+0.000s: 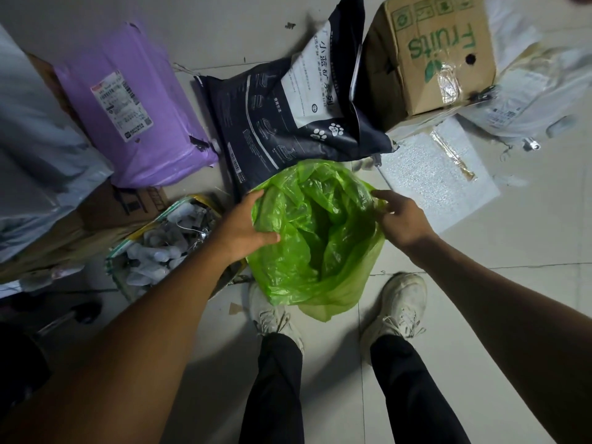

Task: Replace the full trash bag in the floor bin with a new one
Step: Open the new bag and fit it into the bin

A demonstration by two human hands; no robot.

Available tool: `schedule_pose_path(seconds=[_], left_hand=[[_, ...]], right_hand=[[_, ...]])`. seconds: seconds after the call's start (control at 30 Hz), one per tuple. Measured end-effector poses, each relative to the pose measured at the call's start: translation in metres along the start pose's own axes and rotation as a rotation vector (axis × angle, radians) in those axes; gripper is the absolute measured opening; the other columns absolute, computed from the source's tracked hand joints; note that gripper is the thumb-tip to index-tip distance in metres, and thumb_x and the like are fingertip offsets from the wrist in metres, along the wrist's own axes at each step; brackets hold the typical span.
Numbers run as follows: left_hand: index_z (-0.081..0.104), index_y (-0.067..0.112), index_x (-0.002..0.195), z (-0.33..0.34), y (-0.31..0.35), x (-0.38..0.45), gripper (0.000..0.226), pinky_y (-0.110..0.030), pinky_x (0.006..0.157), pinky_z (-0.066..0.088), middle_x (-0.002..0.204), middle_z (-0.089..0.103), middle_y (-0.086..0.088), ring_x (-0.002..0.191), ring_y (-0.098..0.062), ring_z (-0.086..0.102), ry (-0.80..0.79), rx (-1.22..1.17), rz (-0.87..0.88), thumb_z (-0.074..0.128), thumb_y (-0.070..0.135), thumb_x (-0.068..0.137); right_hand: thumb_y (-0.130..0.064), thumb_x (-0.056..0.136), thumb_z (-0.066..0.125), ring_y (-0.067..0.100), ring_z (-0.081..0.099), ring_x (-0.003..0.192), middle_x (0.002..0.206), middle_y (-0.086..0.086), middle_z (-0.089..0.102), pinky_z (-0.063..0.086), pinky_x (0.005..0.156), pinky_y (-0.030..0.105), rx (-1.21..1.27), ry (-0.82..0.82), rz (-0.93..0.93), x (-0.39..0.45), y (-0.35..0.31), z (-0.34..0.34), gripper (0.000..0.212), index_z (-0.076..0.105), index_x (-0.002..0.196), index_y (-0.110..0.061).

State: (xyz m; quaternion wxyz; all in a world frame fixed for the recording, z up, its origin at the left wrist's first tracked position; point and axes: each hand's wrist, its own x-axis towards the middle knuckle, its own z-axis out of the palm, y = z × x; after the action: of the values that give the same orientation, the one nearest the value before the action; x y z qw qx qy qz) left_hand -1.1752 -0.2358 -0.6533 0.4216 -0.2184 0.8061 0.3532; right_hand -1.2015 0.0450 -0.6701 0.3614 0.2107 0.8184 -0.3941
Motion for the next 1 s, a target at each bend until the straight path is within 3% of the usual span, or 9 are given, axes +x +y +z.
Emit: schedule_pose_path(seconds=[0.07,0.27,0.4,0.53,0.63,0.73,0.9,1.0], left_hand=[[0.019,0.035,0.153,0.001,-0.005,-0.002,0.111,-0.041,0.113,0.034,0.156,0.036,-0.006,0.140,-0.028,0.039,-0.026,0.035,-0.026,0.089,0.024,0.067],[0.002,0.044,0.150,0.012,-0.020,-0.006,0.130,-0.046,0.105,0.046,0.142,0.054,-0.005,0.123,-0.028,0.057,-0.076,0.169,-0.014,0.091,0.028,0.057],[-0.001,0.038,0.152,0.021,-0.019,-0.014,0.123,-0.052,0.100,0.047,0.145,0.049,-0.016,0.122,-0.039,0.055,0.035,0.387,0.037,0.088,0.028,0.068],[0.002,0.031,0.155,0.024,-0.028,-0.013,0.120,-0.052,0.101,0.045,0.146,0.048,-0.018,0.124,-0.041,0.053,0.065,0.405,0.072,0.087,0.026,0.070],[0.002,0.027,0.156,0.022,-0.032,-0.013,0.117,-0.051,0.103,0.043,0.149,0.044,-0.019,0.127,-0.042,0.050,0.069,0.447,0.054,0.085,0.025,0.073],[0.001,0.025,0.157,0.023,-0.029,-0.013,0.113,-0.050,0.099,0.044,0.144,0.046,-0.024,0.123,-0.045,0.052,0.101,0.508,0.049,0.081,0.019,0.078],[0.012,0.027,0.154,0.025,-0.034,-0.005,0.103,-0.049,0.093,0.049,0.128,0.057,-0.025,0.114,-0.045,0.057,0.113,0.436,-0.016,0.080,0.019,0.077],[0.033,0.025,0.144,0.028,-0.037,-0.005,0.079,-0.043,0.093,0.050,0.125,0.061,-0.015,0.113,-0.038,0.059,0.100,0.265,-0.032,0.076,0.021,0.079]], right_hand=[[-0.020,0.078,0.061,0.023,0.065,0.091,0.107,0.004,0.068,0.054,0.091,0.043,0.027,-0.030,-0.013,-0.003,0.008,-0.001,0.054,0.057,0.130,-0.030],[-0.017,0.077,0.072,0.028,0.066,0.101,0.116,0.005,0.066,0.051,0.093,0.038,-0.117,-0.069,-0.065,-0.018,0.026,0.003,0.066,0.049,0.137,-0.031],[-0.013,0.074,0.075,0.032,0.066,0.098,0.123,0.009,0.064,0.052,0.091,0.043,-0.197,-0.103,-0.214,-0.024,0.037,0.011,0.081,0.036,0.145,-0.024],[-0.004,0.069,0.074,0.032,0.065,0.101,0.121,0.005,0.062,0.052,0.092,0.043,-0.196,-0.232,-0.246,-0.019,0.044,0.006,0.096,0.029,0.148,-0.033],[-0.005,0.070,0.070,0.034,0.063,0.102,0.117,0.013,0.063,0.043,0.085,0.028,-0.355,-0.182,-0.269,-0.016,0.049,0.007,0.093,0.028,0.149,-0.029],[-0.007,0.071,0.067,0.039,0.060,0.098,0.108,0.018,0.059,0.043,0.080,0.031,-0.502,-0.132,-0.267,-0.013,0.055,0.013,0.095,0.021,0.150,-0.033],[-0.013,0.079,0.063,0.041,0.061,0.096,0.107,0.019,0.058,0.050,0.085,0.042,-0.538,-0.065,-0.174,-0.009,0.058,0.018,0.087,0.018,0.151,-0.029],[-0.016,0.081,0.064,0.041,0.061,0.101,0.114,0.022,0.063,0.049,0.086,0.043,-0.444,-0.028,-0.138,-0.016,0.057,0.023,0.083,0.019,0.151,-0.023]])
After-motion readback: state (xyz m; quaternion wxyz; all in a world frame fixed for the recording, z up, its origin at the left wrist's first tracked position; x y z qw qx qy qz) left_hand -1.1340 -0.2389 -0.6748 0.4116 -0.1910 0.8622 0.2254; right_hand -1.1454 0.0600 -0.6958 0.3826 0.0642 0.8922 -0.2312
